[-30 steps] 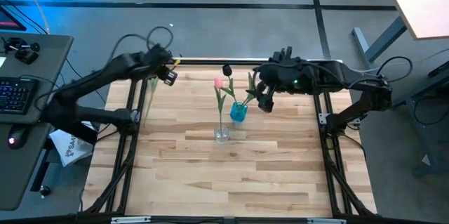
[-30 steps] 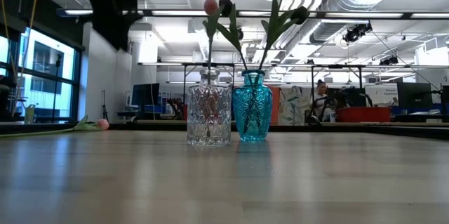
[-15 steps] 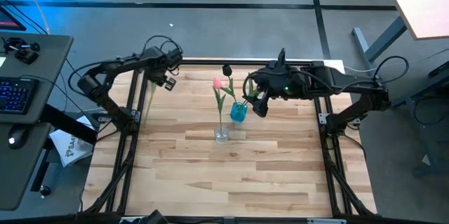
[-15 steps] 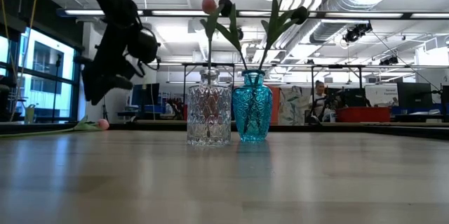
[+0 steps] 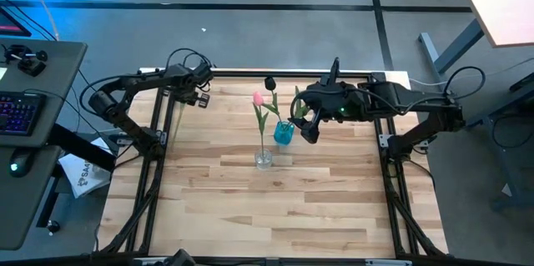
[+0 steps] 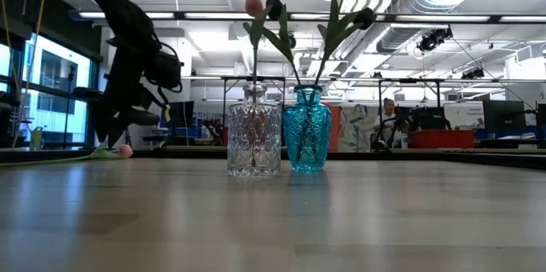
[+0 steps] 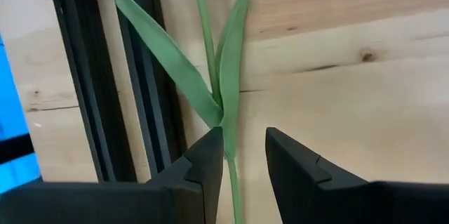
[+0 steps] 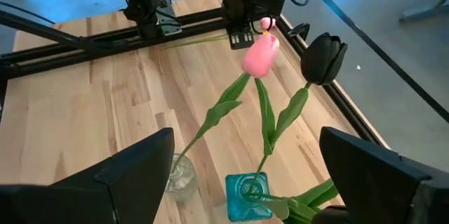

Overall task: Sort flowers into vase by color
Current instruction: Put the pink tulip into the transparent vase

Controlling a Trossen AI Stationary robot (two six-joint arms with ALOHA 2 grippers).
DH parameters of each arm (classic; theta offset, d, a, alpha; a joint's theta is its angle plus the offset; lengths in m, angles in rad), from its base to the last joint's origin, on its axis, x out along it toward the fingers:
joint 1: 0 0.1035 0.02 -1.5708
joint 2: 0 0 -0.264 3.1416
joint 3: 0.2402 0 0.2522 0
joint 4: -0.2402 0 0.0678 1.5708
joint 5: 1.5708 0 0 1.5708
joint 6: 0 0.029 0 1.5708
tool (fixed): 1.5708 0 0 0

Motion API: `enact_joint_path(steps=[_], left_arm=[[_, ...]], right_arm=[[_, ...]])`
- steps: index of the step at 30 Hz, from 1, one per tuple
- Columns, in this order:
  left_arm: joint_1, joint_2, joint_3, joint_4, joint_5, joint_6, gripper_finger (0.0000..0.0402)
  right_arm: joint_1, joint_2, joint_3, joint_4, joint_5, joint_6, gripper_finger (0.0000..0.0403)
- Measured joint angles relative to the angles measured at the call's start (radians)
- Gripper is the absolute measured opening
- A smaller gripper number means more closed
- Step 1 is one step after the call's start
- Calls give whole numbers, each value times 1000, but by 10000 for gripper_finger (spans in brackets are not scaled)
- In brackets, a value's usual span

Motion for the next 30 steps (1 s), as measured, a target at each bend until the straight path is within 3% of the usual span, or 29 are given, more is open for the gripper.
enact_joint_path(steps=[7,15,19,22,27,30], left_arm=[[-38,-9,-22,-10,-40,-75,94],[-136,-162,-194,62,-93,-448,94],[-112,-207,-244,203,-81,-404,94],[-80,-200,-250,189,-79,-362,94],[-53,-196,-250,173,-169,-351,94],[-26,-196,-250,238,-133,-306,94]], right_arm=[[13,1,0,0,1,7,353],[13,4,0,0,11,6,353],[10,4,0,0,11,-7,353],[10,4,0,0,11,-10,353],[11,4,0,0,11,10,353],[11,4,0,0,11,14,353]])
